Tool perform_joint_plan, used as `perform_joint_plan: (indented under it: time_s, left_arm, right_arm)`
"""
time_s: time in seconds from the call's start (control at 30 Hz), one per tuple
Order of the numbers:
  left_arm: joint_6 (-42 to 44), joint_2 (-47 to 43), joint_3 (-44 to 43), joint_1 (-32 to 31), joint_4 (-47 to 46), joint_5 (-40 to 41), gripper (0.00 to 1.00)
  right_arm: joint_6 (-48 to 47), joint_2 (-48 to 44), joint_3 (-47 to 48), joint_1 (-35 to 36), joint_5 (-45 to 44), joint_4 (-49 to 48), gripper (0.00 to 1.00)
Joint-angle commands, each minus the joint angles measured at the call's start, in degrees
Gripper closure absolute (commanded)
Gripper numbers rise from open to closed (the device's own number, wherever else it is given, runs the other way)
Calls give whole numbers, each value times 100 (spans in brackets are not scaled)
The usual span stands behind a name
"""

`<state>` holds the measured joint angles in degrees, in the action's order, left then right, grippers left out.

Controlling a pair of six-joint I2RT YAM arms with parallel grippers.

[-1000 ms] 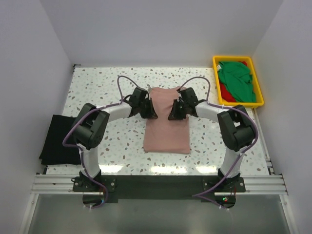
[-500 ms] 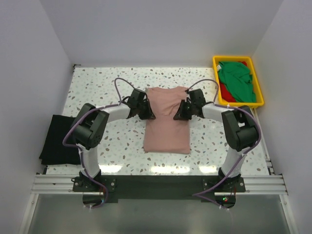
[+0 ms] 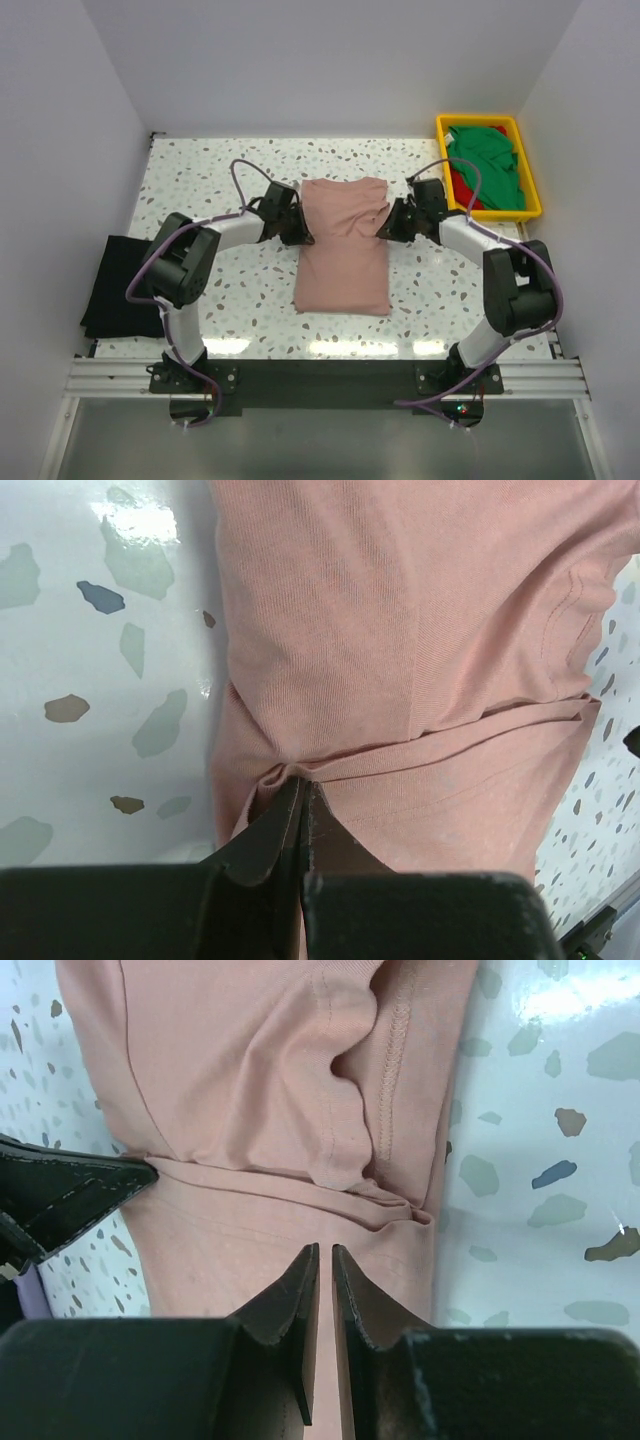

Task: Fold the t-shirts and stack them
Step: Fold the tshirt

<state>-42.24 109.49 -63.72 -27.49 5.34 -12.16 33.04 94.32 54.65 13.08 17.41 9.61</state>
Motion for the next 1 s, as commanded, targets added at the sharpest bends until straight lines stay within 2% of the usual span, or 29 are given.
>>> perform_joint_plan:
  time_s: [0.0, 0.37, 0.63, 0.97]
  left_arm:
    - [242, -253, -87, 85, 300, 259, 100]
    - [339, -464, -281, 147, 397, 232, 100]
    - [427, -455, -290, 270, 529, 223, 100]
    - [339, -138, -114, 279, 248, 13, 100]
  right_arm:
    - [-104, -90, -68, 10, -176, 164, 85]
    - [-43, 447, -95, -51, -422, 182, 87]
    - [-148, -168, 80, -113, -396, 621, 84]
    - [-166, -766, 186, -157, -45, 973, 82]
